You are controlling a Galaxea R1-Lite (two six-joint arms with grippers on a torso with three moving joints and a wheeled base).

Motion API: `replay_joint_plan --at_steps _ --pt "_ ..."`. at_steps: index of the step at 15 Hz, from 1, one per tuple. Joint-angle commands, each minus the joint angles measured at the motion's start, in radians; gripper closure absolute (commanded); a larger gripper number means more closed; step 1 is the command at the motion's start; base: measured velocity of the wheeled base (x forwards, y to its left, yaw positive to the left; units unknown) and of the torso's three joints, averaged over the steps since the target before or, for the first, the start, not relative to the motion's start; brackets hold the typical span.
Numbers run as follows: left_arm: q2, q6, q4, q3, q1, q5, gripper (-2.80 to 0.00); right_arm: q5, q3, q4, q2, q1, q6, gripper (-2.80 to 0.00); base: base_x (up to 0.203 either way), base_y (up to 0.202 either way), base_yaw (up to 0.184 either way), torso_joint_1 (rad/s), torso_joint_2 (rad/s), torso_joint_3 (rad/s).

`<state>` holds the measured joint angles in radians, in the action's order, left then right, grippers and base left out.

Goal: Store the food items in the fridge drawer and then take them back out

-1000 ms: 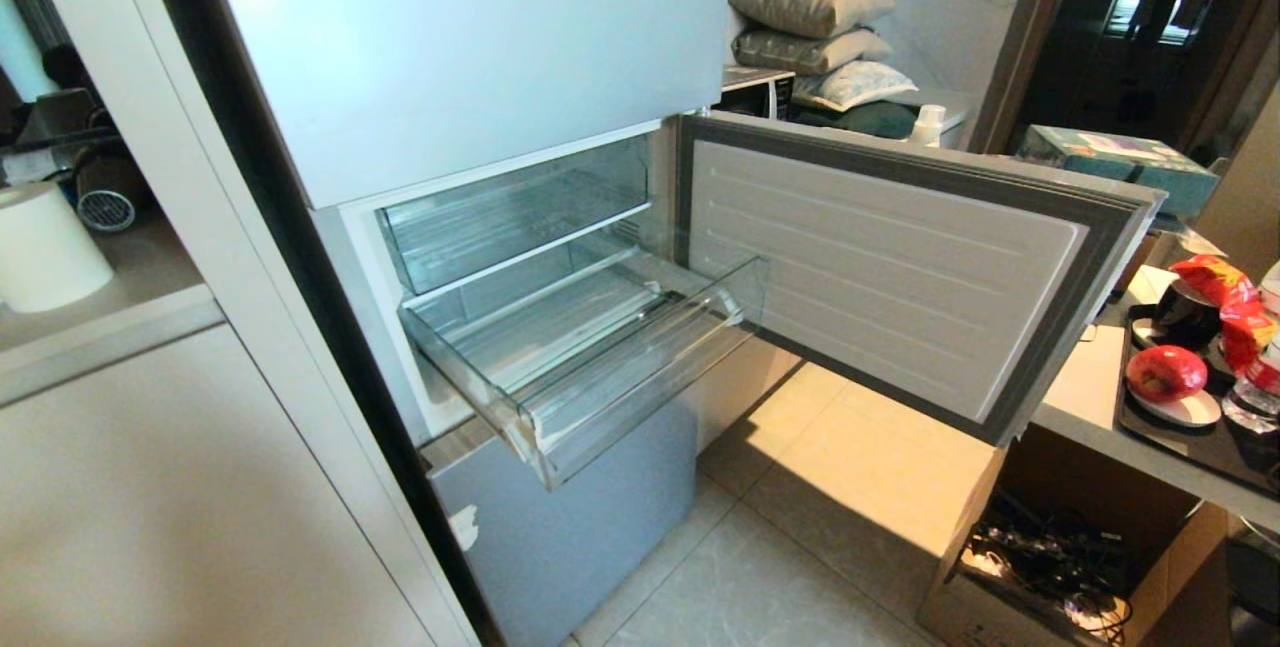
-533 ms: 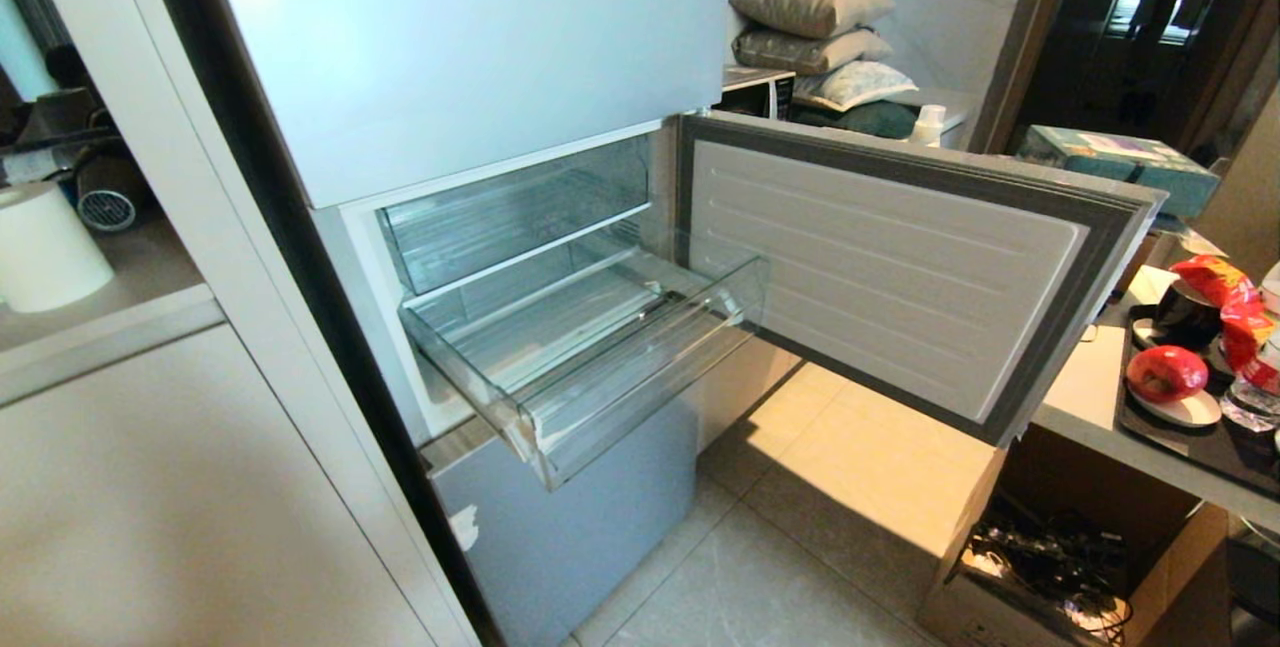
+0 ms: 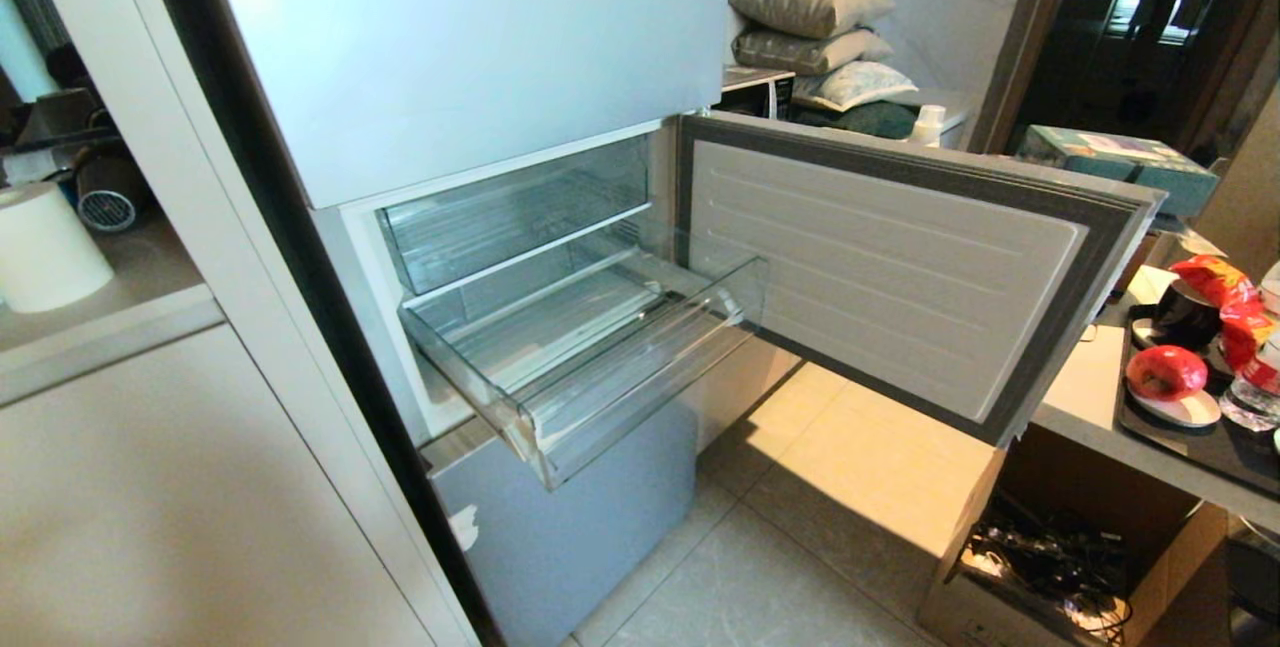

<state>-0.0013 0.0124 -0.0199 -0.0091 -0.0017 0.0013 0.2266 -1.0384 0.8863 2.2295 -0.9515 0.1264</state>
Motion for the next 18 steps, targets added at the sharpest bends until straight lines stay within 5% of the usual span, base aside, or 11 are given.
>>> replay_joint_plan --at_steps 1,4,6,9,12,18 --pt "0.001 0.0 0.0 0.0 0.0 0.0 0.0 0.019 0.213 -0.026 -0.357 -0.004 -0.01 0.0 0.0 0.0 0.0 0.0 0.0 0.0" --pt "0.001 0.001 0.0 0.0 0.0 0.0 0.0 0.057 0.454 -0.098 -0.724 0.032 -0.059 0.0 0.0 0.0 0.0 0.0 0.0 0.0" --pt "0.001 0.0 0.0 0.0 0.0 0.0 0.0 0.065 0.612 -0.134 -0.955 0.145 -0.083 0.0 0.0 0.0 0.0 0.0 0.0 0.0" --pt "0.001 0.0 0.0 0.0 0.0 0.0 0.0 0.028 0.823 -0.23 -1.283 0.522 -0.099 0.0 0.0 0.0 0.0 0.0 0.0 0.0" --pt "0.001 0.0 0.0 0.0 0.0 0.0 0.0 -0.069 0.932 -0.382 -1.572 0.767 -0.108 0.0 0.0 0.0 0.0 0.0 0.0 0.0" --pt "0.001 0.0 0.0 0.0 0.0 0.0 0.0 -0.206 1.034 -0.821 -2.019 0.907 -0.145 0.0 0.0 0.0 0.0 0.0 0.0 0.0"
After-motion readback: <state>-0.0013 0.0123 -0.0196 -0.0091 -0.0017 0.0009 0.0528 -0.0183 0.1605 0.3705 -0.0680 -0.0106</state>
